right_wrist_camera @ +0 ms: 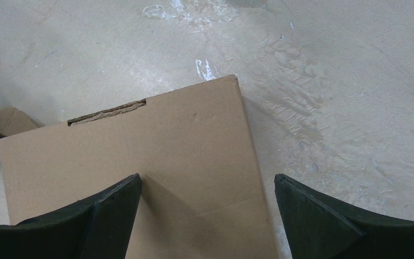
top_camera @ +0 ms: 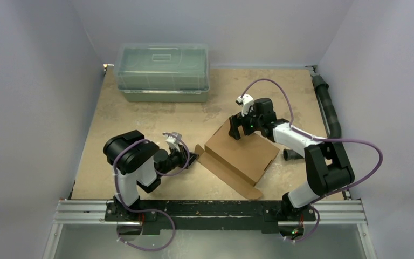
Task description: Fold the paper box
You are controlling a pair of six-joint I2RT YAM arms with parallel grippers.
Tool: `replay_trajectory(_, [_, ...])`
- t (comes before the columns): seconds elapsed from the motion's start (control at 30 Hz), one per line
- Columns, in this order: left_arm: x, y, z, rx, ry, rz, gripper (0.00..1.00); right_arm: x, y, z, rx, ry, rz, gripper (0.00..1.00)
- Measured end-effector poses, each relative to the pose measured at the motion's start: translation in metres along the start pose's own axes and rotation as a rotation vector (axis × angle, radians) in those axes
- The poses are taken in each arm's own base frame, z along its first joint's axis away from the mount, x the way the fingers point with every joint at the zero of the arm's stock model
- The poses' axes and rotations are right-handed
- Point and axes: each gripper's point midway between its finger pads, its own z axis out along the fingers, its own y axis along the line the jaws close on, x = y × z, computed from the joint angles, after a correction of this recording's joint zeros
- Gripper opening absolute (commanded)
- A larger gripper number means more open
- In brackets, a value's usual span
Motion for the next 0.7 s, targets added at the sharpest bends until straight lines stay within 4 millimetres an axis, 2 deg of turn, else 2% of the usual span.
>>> replay_trajectory(0.2, [-0.002, -0.013, -0.004, 0.020, -0.023, 0.111, 0.00, 0.000, 0.002, 0.001, -0.010, 0.002, 0.001, 0.96])
replay_trajectory(0.4, [-0.006, -0.032, -0.002, 0.004, -0.041, 0.299, 0.00, 0.000, 0.001, 0.001, -0.009, 0.001, 0.000, 0.96])
replay_trajectory(0.7, [-0.003, -0.027, -0.001, -0.061, -0.009, 0.436, 0.00, -0.001, 0.001, 0.001, -0.008, 0.001, 0.001, 0.96])
